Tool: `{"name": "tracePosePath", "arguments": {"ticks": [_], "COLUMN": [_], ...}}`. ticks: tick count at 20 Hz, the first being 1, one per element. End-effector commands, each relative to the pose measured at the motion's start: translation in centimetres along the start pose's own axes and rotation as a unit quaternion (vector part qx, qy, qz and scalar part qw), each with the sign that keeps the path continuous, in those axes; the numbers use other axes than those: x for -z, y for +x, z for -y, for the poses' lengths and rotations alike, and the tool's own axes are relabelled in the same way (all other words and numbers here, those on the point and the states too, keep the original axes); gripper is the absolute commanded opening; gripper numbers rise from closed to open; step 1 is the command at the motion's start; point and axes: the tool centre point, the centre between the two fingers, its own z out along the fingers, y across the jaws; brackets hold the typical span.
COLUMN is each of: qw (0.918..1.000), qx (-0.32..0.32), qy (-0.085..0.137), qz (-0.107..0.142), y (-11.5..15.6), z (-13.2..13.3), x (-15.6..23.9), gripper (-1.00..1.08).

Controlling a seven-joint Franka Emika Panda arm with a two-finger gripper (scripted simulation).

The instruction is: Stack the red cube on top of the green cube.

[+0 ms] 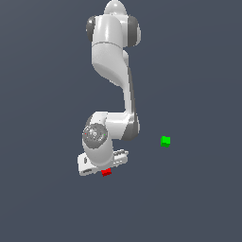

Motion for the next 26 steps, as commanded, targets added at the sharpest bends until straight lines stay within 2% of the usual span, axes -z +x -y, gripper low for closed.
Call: {"name": "tracePosePath", "arguments": {"ticks": [1,8,9,21,26], "qw": [1.0000,1.0000,1.0000,1.0000,1.0000], "qx": [0.000,0.000,0.000,0.000,0.000], "qy": [0.000,0.000,0.000,0.000,0.000], "qz": [0.000,0.000,0.000,0.000,0.000], "y": [0.0,0.1,0.1,0.1,0.0], "z": [0.0,0.0,0.0,0.0,0.0], "x": [-1.2,-1.7,-1.7,-1.6,-0.2], "gripper": [1.00,1.00,-1.00,-1.00,-1.00]}}
